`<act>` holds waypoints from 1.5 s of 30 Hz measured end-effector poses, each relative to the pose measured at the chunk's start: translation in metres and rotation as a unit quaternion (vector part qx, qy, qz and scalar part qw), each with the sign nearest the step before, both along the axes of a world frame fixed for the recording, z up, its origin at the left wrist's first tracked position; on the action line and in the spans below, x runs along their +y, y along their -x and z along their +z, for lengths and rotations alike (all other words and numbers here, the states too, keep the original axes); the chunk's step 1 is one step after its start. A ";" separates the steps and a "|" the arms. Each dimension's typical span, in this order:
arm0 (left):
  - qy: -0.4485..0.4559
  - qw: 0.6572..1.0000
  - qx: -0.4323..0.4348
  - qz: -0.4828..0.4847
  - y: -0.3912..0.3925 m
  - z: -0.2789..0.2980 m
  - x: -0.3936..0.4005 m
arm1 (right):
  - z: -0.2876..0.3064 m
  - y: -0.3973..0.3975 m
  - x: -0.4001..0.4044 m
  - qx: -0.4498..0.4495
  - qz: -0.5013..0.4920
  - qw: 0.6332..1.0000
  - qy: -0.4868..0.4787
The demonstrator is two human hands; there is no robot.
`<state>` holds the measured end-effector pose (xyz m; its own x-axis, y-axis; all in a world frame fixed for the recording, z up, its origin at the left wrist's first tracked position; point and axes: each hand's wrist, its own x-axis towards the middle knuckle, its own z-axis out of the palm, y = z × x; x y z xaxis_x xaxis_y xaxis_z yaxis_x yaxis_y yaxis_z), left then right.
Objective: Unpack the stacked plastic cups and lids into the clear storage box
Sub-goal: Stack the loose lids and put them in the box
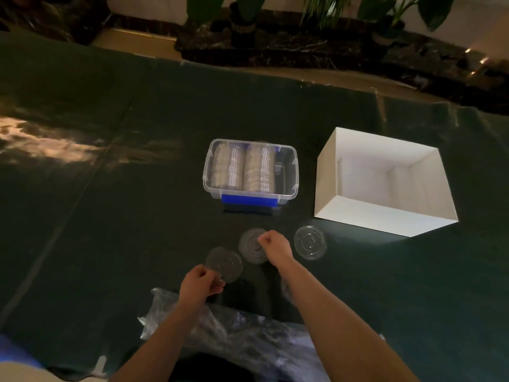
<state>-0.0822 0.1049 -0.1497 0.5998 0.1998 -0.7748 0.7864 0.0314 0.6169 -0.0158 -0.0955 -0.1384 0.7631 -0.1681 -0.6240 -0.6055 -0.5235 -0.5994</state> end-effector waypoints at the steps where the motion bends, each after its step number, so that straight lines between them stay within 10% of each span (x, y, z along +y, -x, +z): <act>1: 0.001 1.000 -0.002 0.003 0.000 0.001 0.000 | 0.006 0.005 -0.002 -0.015 -0.032 0.999 -0.037; 8: 0.029 0.999 -0.027 0.006 0.000 0.019 -0.010 | 0.047 0.028 -0.003 -0.038 -0.065 0.977 -0.201; 13: 0.141 0.986 -0.090 -0.011 0.006 0.041 -0.022 | 0.049 0.033 0.005 -0.109 0.150 0.982 0.030; 19: 0.233 0.971 -0.052 0.014 0.008 0.062 -0.036 | 0.054 0.043 0.005 -0.118 0.050 0.990 -0.052; 25: 0.103 0.990 -0.088 -0.047 0.007 0.064 -0.042 | 0.051 0.048 0.004 -0.117 0.037 0.986 -0.110; 33: 0.097 0.991 -0.072 -0.062 0.005 0.074 -0.037 | 0.016 0.024 -0.102 -0.009 -0.146 0.964 0.221; 45: 0.098 0.992 -0.043 -0.068 0.002 0.067 -0.037 | -0.007 0.014 -0.098 0.033 -0.102 0.966 0.237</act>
<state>-0.0842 0.0676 -0.0823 0.6768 -0.0364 -0.7352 0.7360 0.0550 0.6748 -0.0300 -0.1931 -0.1457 0.6454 -0.5885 -0.4869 -0.7534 -0.5957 -0.2784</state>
